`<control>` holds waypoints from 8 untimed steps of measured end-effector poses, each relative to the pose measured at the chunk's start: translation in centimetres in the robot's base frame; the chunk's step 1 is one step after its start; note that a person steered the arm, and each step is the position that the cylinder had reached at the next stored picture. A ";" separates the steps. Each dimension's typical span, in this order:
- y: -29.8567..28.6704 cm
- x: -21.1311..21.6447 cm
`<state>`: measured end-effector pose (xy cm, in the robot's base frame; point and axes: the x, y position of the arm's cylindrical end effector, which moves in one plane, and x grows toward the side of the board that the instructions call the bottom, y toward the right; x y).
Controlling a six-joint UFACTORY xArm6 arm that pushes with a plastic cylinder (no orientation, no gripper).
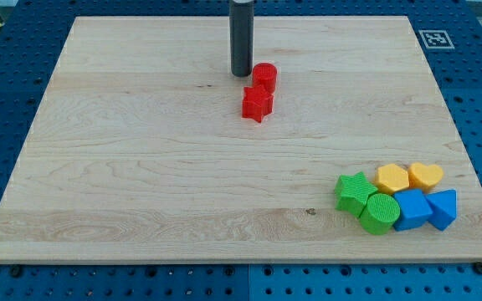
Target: Push the yellow heart to the bottom side of the blue cube
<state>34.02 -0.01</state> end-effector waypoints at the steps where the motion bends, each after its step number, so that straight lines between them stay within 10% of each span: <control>1: 3.7 0.5; 4: 7.7 7.9; 8: 9.0 5.9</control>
<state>39.93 9.04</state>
